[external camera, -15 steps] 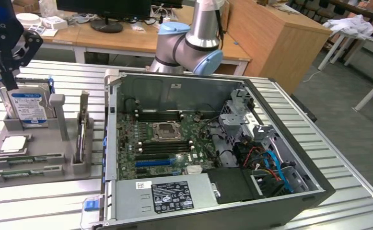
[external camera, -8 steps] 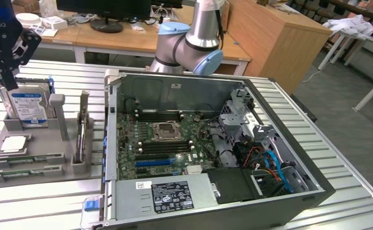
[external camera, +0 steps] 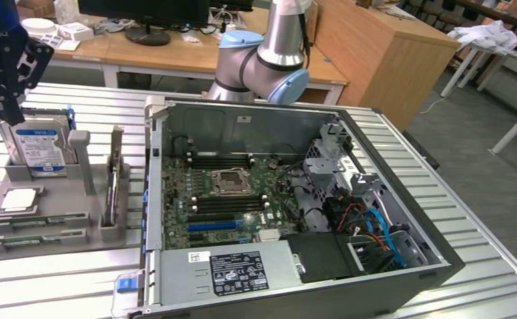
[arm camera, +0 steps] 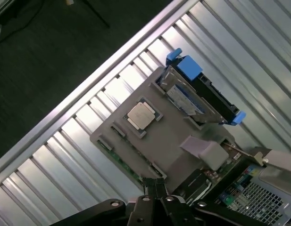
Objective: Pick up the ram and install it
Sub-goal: 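Pick up the ram and move it above insertion slot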
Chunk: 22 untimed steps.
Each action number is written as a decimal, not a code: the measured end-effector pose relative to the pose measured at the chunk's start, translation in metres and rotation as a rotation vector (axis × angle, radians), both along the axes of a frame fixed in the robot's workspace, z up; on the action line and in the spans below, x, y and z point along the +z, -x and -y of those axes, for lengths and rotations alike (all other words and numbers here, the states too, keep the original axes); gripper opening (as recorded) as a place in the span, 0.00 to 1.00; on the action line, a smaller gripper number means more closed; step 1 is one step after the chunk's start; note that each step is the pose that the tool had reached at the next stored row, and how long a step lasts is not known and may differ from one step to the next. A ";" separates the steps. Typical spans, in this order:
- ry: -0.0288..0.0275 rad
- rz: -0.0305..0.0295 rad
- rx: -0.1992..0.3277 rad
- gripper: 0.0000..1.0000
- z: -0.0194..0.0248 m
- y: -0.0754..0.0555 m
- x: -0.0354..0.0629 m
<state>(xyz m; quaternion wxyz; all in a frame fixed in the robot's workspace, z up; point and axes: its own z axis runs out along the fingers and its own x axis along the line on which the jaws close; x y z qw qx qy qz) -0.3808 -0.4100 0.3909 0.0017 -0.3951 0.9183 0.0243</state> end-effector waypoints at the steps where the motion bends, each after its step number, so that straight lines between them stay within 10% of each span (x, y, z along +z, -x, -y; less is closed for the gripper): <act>1: 0.0000 0.0000 0.018 0.11 0.0000 0.000 0.0000; 22: 0.0004 -0.0001 0.401 0.11 0.0000 0.000 -0.0004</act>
